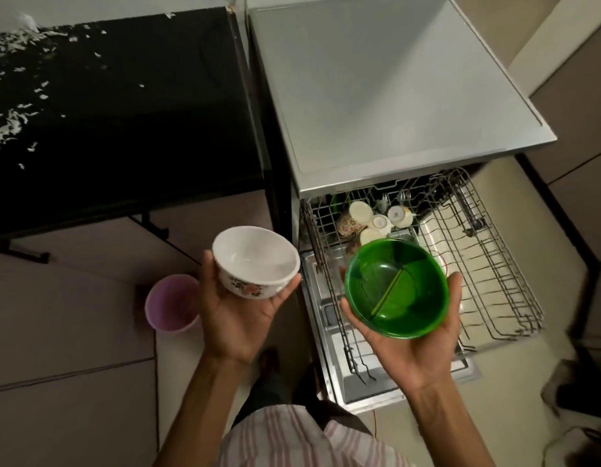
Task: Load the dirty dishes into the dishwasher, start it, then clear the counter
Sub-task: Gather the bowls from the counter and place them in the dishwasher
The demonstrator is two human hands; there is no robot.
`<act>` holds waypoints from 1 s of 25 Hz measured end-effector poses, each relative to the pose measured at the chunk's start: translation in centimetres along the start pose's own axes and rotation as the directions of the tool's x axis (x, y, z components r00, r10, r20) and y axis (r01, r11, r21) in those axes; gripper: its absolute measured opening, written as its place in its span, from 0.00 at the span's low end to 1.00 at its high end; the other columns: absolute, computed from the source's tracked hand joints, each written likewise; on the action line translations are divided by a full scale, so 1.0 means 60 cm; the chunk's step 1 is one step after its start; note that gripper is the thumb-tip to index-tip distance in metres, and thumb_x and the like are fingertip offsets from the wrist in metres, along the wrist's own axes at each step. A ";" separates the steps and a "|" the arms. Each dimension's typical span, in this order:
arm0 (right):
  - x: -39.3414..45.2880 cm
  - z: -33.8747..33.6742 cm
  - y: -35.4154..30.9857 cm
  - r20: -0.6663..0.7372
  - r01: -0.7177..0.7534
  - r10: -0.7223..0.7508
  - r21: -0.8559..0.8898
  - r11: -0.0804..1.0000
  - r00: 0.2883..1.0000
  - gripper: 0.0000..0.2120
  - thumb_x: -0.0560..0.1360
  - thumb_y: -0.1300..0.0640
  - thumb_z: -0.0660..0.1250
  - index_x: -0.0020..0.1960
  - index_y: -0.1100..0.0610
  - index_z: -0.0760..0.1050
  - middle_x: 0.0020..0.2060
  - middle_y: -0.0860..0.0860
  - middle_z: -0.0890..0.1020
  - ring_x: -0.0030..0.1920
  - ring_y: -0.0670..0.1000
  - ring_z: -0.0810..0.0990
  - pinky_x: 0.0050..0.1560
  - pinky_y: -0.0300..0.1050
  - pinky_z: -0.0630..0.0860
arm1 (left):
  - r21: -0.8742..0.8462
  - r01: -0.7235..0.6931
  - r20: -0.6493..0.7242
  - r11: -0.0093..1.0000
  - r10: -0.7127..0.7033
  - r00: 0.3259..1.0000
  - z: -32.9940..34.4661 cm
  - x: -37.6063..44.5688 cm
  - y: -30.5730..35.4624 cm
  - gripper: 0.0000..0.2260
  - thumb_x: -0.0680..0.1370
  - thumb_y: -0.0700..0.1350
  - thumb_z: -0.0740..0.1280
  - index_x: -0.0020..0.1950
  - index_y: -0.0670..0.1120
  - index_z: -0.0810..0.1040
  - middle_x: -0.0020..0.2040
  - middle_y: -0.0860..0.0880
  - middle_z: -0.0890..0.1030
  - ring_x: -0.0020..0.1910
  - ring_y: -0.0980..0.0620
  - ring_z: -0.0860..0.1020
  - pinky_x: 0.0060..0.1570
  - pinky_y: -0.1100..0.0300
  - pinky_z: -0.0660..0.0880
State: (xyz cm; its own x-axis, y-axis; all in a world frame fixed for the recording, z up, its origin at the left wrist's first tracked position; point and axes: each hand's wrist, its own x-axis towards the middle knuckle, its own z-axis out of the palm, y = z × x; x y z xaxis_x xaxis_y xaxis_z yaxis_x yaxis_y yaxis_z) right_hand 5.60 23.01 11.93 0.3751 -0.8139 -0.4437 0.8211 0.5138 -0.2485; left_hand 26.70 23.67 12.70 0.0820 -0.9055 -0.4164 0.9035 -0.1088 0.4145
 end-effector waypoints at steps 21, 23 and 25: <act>-0.253 -0.082 0.131 -0.112 0.039 -0.050 -0.106 0.994 0.992 0.31 0.75 0.30 0.54 0.69 0.48 0.72 0.71 0.58 0.70 0.72 0.63 0.66 0.60 0.59 0.72 | 0.055 0.188 0.095 0.981 -0.192 0.977 -0.109 -0.288 -0.086 0.38 0.60 0.61 0.79 0.67 0.50 0.76 0.68 0.40 0.74 0.66 0.37 0.73 0.47 0.42 0.78; -0.270 -0.091 0.128 -0.108 0.039 -0.051 -0.113 0.993 0.993 0.33 0.75 0.29 0.55 0.70 0.50 0.71 0.72 0.59 0.68 0.73 0.64 0.65 0.61 0.58 0.69 | 0.061 0.190 0.080 0.980 -0.194 0.978 -0.109 -0.306 -0.101 0.39 0.60 0.61 0.79 0.67 0.50 0.76 0.69 0.39 0.74 0.65 0.37 0.74 0.46 0.43 0.78; -0.286 -0.100 0.118 -0.121 0.036 -0.052 -0.128 0.991 0.991 0.35 0.74 0.28 0.55 0.71 0.50 0.70 0.72 0.59 0.69 0.72 0.64 0.66 0.60 0.58 0.69 | 0.065 0.194 0.072 0.979 -0.199 0.977 -0.104 -0.316 -0.118 0.37 0.59 0.61 0.80 0.66 0.50 0.77 0.68 0.39 0.74 0.64 0.37 0.75 0.46 0.43 0.78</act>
State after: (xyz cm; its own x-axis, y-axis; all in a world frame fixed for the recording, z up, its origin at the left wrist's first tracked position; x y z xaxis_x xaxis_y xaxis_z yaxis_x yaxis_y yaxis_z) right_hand 2.43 42.23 12.62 0.2774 -0.8008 -0.5308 0.7721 0.5146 -0.3729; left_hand 21.37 44.16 12.60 -0.1295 -0.8929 -0.4313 0.8728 -0.3091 0.3778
